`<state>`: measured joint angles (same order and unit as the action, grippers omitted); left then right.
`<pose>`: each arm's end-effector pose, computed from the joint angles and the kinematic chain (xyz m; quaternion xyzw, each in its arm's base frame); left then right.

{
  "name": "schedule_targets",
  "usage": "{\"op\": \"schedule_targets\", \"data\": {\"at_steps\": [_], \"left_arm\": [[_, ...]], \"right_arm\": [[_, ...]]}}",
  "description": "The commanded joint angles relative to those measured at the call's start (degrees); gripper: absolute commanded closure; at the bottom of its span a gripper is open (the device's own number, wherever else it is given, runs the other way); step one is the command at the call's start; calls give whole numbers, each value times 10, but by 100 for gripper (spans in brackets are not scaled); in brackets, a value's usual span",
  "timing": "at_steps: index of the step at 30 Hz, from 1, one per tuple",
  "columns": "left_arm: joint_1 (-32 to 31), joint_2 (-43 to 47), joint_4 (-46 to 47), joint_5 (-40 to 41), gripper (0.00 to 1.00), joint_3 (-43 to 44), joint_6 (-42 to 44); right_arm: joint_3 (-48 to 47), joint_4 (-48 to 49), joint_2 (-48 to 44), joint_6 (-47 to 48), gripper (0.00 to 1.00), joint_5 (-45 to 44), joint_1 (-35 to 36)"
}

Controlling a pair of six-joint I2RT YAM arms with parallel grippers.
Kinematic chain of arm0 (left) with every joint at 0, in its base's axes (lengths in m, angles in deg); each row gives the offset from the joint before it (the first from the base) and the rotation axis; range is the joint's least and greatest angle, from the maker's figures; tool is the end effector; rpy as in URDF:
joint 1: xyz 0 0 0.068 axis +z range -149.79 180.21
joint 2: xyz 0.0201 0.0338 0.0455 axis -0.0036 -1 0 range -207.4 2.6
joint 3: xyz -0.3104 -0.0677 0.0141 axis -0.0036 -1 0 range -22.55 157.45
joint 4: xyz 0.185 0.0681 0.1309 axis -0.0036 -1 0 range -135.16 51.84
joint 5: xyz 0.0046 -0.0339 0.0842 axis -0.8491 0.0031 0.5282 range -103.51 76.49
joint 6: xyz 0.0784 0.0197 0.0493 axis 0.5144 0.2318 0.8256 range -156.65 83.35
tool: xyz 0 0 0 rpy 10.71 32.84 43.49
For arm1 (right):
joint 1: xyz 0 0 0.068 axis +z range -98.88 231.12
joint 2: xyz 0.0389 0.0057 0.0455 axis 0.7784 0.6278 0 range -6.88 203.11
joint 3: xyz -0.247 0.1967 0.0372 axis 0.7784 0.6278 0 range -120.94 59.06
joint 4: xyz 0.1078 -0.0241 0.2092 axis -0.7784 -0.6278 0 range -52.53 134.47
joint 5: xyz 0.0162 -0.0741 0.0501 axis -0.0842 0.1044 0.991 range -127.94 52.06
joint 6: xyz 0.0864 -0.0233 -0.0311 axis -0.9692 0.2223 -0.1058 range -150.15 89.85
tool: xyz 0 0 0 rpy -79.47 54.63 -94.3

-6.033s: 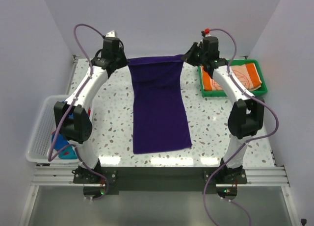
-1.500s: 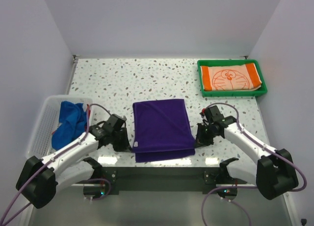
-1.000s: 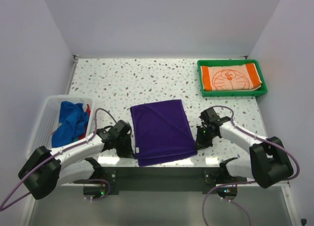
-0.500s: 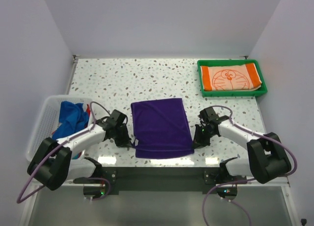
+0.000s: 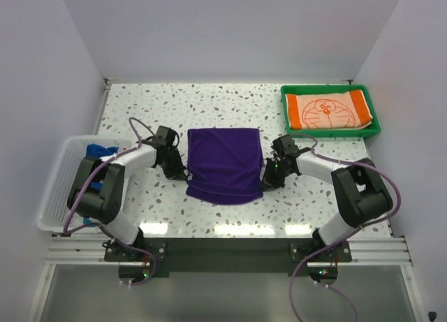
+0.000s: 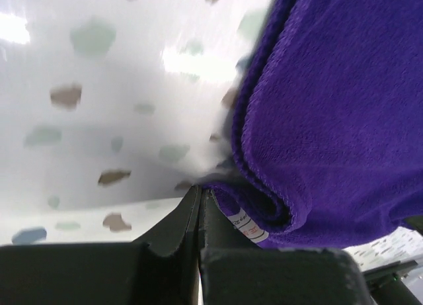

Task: Fold and stack the towels
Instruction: Fold the towel

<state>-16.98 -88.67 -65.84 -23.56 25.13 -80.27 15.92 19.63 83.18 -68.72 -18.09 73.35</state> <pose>0.2604 -0.0963 0.1669 -0.2108 0.9601 -0.1566 0.0961 0.2312 0.1258 0.1587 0.1111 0.9666 0.2258 0.0485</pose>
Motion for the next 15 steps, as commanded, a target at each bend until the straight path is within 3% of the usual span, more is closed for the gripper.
{"op": "schedule_targets", "data": {"at_steps": [1,7,15], "left_arm": [[12,-39,14,26,100,43,43],[13,42,-13,41,99,3,39],[-5,140,-17,11,99,-103,6]], "right_arm": [[-49,49,47,9,98,-87,0],[-77,-3,16,29,98,-100,1],[-5,-28,-56,17,97,-83,1]]}}
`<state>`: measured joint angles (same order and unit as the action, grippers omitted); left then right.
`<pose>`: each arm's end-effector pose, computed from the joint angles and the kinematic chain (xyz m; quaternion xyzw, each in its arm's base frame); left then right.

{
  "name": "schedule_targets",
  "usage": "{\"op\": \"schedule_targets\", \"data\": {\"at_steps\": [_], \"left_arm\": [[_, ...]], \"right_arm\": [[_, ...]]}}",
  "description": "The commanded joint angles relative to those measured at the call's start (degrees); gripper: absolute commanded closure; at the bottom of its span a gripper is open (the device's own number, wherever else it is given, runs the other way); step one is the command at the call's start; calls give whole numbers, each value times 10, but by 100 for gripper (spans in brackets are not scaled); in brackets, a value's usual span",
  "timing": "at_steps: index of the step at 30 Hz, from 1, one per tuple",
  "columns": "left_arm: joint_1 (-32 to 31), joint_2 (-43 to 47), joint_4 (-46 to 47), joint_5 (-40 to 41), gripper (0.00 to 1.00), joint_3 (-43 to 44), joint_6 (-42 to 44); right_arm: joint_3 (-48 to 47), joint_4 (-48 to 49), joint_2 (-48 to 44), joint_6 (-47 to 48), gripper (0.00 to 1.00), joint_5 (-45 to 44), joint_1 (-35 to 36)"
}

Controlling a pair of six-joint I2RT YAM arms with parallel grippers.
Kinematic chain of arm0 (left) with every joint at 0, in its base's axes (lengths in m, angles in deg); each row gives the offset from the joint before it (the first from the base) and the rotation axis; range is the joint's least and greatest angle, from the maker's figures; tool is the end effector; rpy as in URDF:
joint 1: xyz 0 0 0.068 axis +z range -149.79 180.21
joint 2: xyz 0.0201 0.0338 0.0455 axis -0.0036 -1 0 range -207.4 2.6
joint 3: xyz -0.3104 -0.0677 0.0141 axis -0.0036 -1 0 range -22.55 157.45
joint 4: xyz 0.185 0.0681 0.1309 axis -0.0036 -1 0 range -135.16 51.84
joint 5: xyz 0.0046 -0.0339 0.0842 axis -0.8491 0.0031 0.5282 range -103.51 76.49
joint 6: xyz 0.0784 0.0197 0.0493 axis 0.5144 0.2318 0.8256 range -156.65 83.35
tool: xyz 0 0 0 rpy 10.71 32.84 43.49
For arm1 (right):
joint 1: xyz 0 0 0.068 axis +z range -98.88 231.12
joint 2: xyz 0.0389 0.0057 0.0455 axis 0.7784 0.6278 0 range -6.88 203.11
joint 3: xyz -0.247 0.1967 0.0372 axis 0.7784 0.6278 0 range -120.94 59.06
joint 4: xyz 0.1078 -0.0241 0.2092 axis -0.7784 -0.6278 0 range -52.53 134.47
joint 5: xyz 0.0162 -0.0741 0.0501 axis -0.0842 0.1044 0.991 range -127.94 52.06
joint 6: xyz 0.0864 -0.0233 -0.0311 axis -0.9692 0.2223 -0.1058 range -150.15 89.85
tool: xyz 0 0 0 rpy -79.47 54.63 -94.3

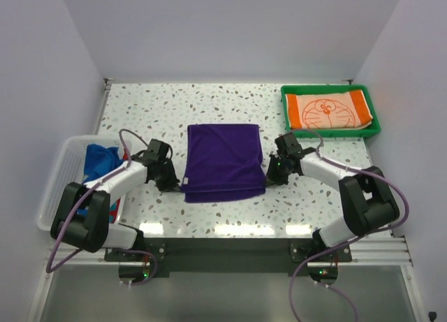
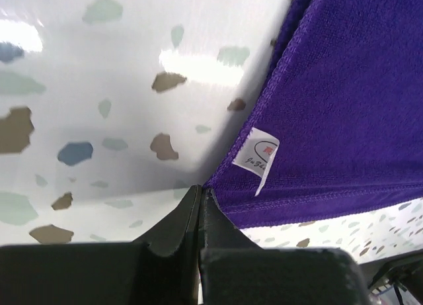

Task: Fold and stack the towels
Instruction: Fold the towel

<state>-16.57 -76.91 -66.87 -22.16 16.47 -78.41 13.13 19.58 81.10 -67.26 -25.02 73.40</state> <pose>0.2115 -0.0773 0.1744 -0.1988 0.9605 -0.1527 0.1208 0.2454 0.1212 0.1772 0.1032 0.9684 0.1942 0.1179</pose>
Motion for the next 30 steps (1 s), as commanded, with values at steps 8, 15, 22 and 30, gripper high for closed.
{"op": "schedule_targets", "data": {"at_steps": [8,15,22,30], "left_arm": [[-29,33,-22,4,97,0,-18],[-28,29,-65,43,97,106,-2],[-28,41,-121,44,97,212,5],[-48,130,-132,-8,97,117,-18]], "right_arm": [[35,-50,-80,0,95,-12,0],[-76,-107,-58,46,96,-36,0],[-197,-180,-54,90,96,-53,0],[-103,-204,-148,94,96,-26,0]]}}
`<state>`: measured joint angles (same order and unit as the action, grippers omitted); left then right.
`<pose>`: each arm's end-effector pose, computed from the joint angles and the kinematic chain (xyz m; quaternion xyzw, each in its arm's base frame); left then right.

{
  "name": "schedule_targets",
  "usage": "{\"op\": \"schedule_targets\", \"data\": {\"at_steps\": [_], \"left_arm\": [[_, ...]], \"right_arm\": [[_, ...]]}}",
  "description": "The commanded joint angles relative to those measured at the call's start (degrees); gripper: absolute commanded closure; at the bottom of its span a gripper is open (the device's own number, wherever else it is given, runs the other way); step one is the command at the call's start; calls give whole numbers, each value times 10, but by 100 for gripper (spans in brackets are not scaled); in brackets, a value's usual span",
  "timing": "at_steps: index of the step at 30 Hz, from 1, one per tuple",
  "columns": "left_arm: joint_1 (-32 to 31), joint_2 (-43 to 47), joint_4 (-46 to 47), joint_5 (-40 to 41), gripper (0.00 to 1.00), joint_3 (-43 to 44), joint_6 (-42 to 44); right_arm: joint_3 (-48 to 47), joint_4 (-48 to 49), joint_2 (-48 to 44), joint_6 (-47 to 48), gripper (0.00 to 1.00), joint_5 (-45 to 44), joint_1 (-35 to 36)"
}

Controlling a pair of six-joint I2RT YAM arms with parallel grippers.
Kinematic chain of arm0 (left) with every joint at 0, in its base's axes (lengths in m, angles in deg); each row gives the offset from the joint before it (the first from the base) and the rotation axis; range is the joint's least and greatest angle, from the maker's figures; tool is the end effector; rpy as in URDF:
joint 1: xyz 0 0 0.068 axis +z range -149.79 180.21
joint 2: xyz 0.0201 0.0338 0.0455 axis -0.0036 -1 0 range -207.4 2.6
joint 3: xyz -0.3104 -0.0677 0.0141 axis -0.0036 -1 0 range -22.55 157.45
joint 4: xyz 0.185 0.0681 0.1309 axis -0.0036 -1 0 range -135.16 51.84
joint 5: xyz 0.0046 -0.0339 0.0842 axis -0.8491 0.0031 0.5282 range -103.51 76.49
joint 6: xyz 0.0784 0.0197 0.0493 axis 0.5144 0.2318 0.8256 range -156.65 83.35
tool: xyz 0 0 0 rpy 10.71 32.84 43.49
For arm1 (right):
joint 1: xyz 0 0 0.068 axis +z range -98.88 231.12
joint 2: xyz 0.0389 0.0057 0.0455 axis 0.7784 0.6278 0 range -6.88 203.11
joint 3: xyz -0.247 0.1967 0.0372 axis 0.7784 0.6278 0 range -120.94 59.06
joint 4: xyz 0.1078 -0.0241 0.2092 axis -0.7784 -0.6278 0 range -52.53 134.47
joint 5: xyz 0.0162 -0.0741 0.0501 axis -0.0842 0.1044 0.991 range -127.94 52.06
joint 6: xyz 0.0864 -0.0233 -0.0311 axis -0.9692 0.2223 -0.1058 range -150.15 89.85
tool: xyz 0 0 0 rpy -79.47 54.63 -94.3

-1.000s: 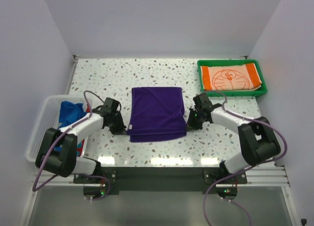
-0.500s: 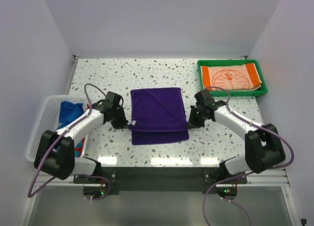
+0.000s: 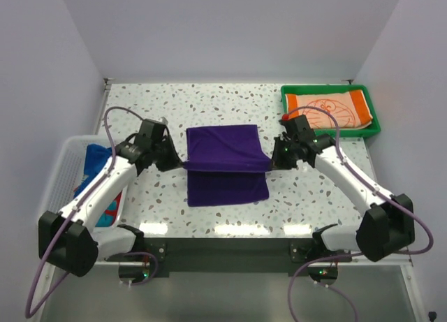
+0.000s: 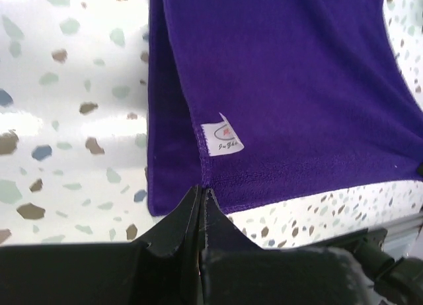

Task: Fold and stack the towels
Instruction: Fold the towel

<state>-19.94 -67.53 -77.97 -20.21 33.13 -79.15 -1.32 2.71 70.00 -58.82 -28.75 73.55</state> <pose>0.2160 -0.0900 0.2801 -0.1665 0.9356 -0.2068 0.2328 0.2344 0.1115 0.2766 0.0302 0.9586 0.1871 0.2127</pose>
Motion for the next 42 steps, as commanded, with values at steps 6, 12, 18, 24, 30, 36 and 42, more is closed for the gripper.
{"op": "schedule_targets", "data": {"at_steps": [6,12,18,24,30,36,42], "left_arm": [[-64,57,56,-45,97,-175,-49],[-92,18,91,-19,97,-229,-58],[-94,20,96,-11,97,-253,-59],[-93,25,100,-11,97,-259,-63],[-94,18,99,-10,94,-256,-60],[-97,39,91,-16,85,-256,-65],[-98,68,75,-21,65,-257,-74]], "right_arm": [[148,26,-47,-9,96,15,-1],[181,77,-5,-14,95,5,-2],[203,99,20,-16,95,3,-1],[214,104,28,-16,96,9,-1],[207,88,28,-11,94,10,-1],[206,70,10,-10,87,11,0],[205,51,-21,-7,64,20,0]]}}
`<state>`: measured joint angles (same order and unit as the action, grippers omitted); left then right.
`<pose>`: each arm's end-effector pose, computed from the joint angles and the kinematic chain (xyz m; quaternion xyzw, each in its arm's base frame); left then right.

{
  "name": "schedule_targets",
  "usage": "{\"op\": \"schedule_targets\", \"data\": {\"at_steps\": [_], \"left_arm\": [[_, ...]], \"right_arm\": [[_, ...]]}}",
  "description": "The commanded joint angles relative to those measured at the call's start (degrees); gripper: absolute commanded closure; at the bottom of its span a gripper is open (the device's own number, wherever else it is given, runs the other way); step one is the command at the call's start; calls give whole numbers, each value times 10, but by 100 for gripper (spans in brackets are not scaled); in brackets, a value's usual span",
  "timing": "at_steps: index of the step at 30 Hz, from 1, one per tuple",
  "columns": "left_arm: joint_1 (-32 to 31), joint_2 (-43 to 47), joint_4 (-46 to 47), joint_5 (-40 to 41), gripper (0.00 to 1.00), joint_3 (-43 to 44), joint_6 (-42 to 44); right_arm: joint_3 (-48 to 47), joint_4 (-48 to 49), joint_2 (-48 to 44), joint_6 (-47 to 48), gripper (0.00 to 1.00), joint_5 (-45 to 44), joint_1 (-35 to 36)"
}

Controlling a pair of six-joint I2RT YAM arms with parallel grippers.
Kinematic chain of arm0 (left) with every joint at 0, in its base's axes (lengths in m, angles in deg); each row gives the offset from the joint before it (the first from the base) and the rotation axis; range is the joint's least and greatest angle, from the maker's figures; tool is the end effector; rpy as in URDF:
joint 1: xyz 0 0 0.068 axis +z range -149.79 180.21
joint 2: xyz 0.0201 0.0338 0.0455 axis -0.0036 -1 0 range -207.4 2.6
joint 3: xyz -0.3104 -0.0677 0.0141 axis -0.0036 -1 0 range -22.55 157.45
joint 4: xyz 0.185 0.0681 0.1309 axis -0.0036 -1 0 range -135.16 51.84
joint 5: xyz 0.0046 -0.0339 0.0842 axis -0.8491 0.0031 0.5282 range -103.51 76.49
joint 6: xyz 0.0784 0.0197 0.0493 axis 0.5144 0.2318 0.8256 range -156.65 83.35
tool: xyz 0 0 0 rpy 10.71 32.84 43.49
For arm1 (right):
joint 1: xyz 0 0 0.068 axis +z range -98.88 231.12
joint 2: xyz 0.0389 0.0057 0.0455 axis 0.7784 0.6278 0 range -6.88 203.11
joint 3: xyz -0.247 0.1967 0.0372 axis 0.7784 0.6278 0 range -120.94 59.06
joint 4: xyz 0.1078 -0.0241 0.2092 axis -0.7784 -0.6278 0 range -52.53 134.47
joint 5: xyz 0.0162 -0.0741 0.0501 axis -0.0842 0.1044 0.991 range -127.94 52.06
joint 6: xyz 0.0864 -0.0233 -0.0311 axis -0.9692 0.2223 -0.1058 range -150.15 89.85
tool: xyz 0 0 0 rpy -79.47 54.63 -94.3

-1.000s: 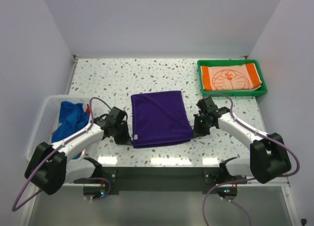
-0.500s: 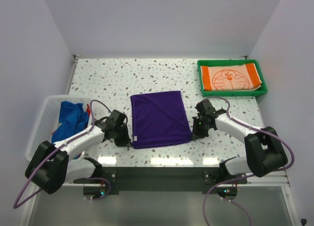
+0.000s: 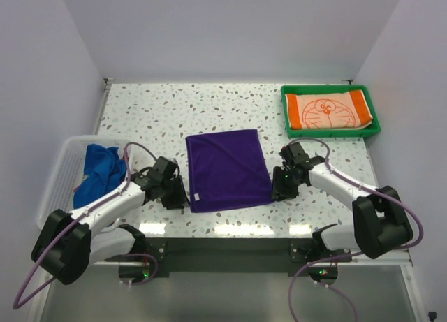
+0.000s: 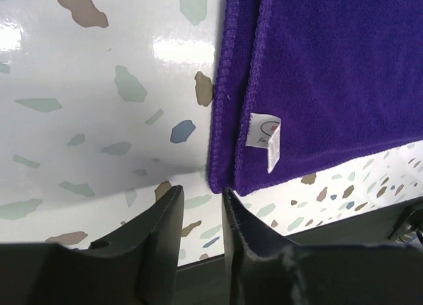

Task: Fold and stack the towels
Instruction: Fold the towel

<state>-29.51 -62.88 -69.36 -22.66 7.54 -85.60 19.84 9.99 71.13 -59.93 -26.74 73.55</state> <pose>0.1381 -0.0946 0.1730 -0.1471 0.9651 -0.1886 0.1069 0.1866 0.0950 0.1759 0.0488 0.9835 0.1504 0.0875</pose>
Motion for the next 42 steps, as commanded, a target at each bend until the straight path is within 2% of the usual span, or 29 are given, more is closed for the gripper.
{"op": "schedule_targets", "data": {"at_steps": [1,2,4,9,14,19,33,42], "left_arm": [[-3,31,-16,4,62,0,-12],[-3,36,-19,5,59,5,-14],[-3,53,-35,9,54,14,-18],[-4,57,-62,28,51,71,-20],[-17,21,-52,32,63,96,-18],[-61,-28,-33,44,72,97,-29],[-103,-116,-10,73,71,96,-38],[-117,-128,-3,75,74,101,-43]], "right_arm": [[-10,-28,-38,7,60,-1,0],[-15,-44,-44,12,55,-4,-1],[-31,-62,-65,18,53,-12,0],[-84,-105,-93,40,52,-49,0],[-100,-75,-86,41,55,-27,2],[-89,-42,-68,37,56,-7,2],[-53,-12,-65,34,56,3,3],[-45,-7,-63,32,56,4,3]]}}
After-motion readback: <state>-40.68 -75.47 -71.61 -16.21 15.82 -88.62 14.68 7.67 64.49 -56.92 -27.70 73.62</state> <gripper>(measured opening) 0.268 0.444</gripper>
